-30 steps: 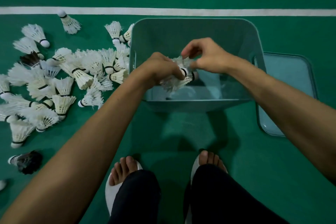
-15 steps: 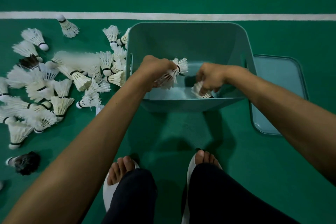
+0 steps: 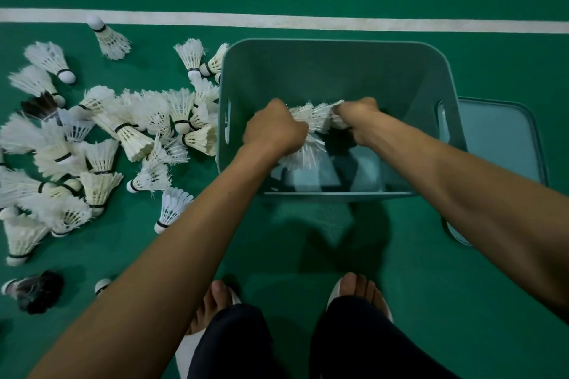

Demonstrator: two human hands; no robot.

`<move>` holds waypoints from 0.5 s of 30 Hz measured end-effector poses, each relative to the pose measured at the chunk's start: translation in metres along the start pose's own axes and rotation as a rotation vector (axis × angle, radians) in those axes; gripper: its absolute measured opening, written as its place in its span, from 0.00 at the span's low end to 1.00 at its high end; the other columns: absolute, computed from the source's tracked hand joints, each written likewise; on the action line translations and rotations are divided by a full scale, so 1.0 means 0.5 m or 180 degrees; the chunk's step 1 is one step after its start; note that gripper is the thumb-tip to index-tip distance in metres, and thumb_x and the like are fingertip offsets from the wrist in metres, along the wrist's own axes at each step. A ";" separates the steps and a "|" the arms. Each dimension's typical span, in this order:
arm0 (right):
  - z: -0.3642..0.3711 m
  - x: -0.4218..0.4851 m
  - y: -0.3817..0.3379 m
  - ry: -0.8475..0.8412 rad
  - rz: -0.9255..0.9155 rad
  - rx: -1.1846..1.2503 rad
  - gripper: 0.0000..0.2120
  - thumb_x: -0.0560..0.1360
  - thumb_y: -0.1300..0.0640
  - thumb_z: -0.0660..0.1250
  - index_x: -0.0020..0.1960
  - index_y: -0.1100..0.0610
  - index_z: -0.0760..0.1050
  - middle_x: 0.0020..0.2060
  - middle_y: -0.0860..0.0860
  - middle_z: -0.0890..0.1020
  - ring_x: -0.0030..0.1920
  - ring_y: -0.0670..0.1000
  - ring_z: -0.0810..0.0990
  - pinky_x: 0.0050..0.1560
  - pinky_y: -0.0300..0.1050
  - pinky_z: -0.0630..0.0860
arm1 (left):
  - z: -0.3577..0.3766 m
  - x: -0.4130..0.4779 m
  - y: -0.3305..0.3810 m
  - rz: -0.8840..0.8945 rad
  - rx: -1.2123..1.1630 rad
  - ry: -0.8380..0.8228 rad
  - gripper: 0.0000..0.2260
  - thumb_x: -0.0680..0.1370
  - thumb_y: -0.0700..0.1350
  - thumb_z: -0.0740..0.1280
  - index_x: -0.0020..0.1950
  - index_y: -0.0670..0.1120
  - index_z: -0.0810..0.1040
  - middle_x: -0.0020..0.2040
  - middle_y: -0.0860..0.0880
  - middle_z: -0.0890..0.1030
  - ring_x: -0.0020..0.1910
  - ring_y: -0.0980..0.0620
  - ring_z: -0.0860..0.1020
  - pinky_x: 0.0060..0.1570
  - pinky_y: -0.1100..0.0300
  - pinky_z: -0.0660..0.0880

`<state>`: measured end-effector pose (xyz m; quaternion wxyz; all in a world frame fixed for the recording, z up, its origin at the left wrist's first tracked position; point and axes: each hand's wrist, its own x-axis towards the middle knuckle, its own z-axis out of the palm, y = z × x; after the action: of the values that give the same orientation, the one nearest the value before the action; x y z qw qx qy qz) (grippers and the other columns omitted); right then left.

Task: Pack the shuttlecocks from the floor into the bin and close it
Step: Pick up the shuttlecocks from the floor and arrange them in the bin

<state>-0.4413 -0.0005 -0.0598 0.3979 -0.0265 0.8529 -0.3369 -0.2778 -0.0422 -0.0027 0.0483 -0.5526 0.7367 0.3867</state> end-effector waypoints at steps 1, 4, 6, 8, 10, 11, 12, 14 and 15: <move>0.008 -0.001 -0.005 -0.0182 0.0027 0.0084 0.08 0.71 0.62 0.69 0.50 0.60 0.76 0.42 0.55 0.80 0.38 0.54 0.79 0.36 0.45 0.81 | 0.000 0.007 -0.001 -0.0046 -0.0073 -0.0115 0.12 0.78 0.49 0.68 0.58 0.45 0.73 0.47 0.48 0.79 0.46 0.46 0.80 0.42 0.53 0.77; -0.003 -0.036 -0.030 -0.0344 0.0132 0.0034 0.06 0.76 0.62 0.60 0.41 0.55 0.71 0.34 0.52 0.74 0.30 0.51 0.71 0.23 0.34 0.66 | -0.007 0.020 0.001 -0.0222 -0.0730 -0.0414 0.06 0.79 0.41 0.65 0.55 0.44 0.72 0.46 0.45 0.78 0.42 0.44 0.78 0.48 0.47 0.82; -0.017 -0.054 -0.042 -0.0414 0.0226 0.0131 0.11 0.79 0.61 0.56 0.39 0.55 0.70 0.33 0.52 0.73 0.30 0.51 0.71 0.25 0.32 0.69 | -0.009 0.024 0.005 -0.0352 -0.1122 -0.0495 0.03 0.80 0.38 0.64 0.47 0.42 0.73 0.41 0.42 0.76 0.35 0.45 0.75 0.47 0.46 0.83; -0.032 -0.068 -0.045 -0.0410 0.0221 0.0246 0.10 0.80 0.60 0.55 0.45 0.57 0.74 0.37 0.53 0.76 0.37 0.52 0.74 0.39 0.41 0.78 | -0.012 0.021 0.012 -0.0488 -0.1424 -0.0541 0.07 0.80 0.36 0.65 0.42 0.42 0.72 0.40 0.42 0.77 0.34 0.45 0.76 0.45 0.46 0.84; -0.049 -0.083 -0.049 -0.0276 0.0278 0.0354 0.13 0.81 0.58 0.56 0.59 0.59 0.76 0.49 0.53 0.81 0.48 0.52 0.77 0.59 0.56 0.73 | -0.014 0.015 0.019 -0.0521 -0.1534 -0.0475 0.06 0.79 0.38 0.67 0.43 0.42 0.74 0.40 0.42 0.78 0.33 0.47 0.76 0.32 0.58 0.79; -0.055 -0.086 -0.050 -0.0159 0.0288 0.0453 0.14 0.80 0.57 0.59 0.62 0.59 0.76 0.53 0.54 0.81 0.51 0.53 0.77 0.58 0.57 0.72 | -0.015 0.010 0.022 -0.0534 -0.1671 -0.0413 0.05 0.79 0.38 0.68 0.44 0.41 0.75 0.39 0.42 0.78 0.30 0.48 0.76 0.26 0.62 0.73; -0.062 -0.093 -0.049 -0.0061 0.0206 0.0545 0.14 0.78 0.56 0.62 0.62 0.59 0.76 0.53 0.54 0.81 0.51 0.54 0.78 0.51 0.53 0.74 | -0.018 0.001 0.026 -0.0563 -0.1884 -0.0375 0.04 0.79 0.38 0.68 0.46 0.39 0.76 0.39 0.41 0.79 0.29 0.48 0.75 0.25 0.63 0.70; -0.074 -0.110 -0.044 0.0048 -0.0073 0.0611 0.13 0.74 0.52 0.69 0.54 0.59 0.78 0.45 0.53 0.81 0.43 0.54 0.78 0.38 0.45 0.72 | -0.022 -0.014 0.033 -0.0616 -0.2392 -0.0341 0.04 0.80 0.36 0.67 0.47 0.36 0.77 0.41 0.38 0.80 0.33 0.46 0.76 0.28 0.58 0.73; -0.081 -0.125 -0.043 0.0003 -0.0223 0.0536 0.14 0.72 0.49 0.72 0.50 0.59 0.79 0.41 0.53 0.81 0.39 0.53 0.78 0.36 0.43 0.71 | -0.022 -0.022 0.037 -0.0641 -0.2589 -0.0330 0.04 0.80 0.35 0.66 0.47 0.36 0.77 0.41 0.38 0.81 0.34 0.46 0.77 0.31 0.58 0.75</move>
<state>-0.4317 0.0250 0.0125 0.3863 -0.0225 0.8203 -0.4211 -0.2854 -0.0390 0.0200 -0.0992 -0.5757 0.4629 0.6666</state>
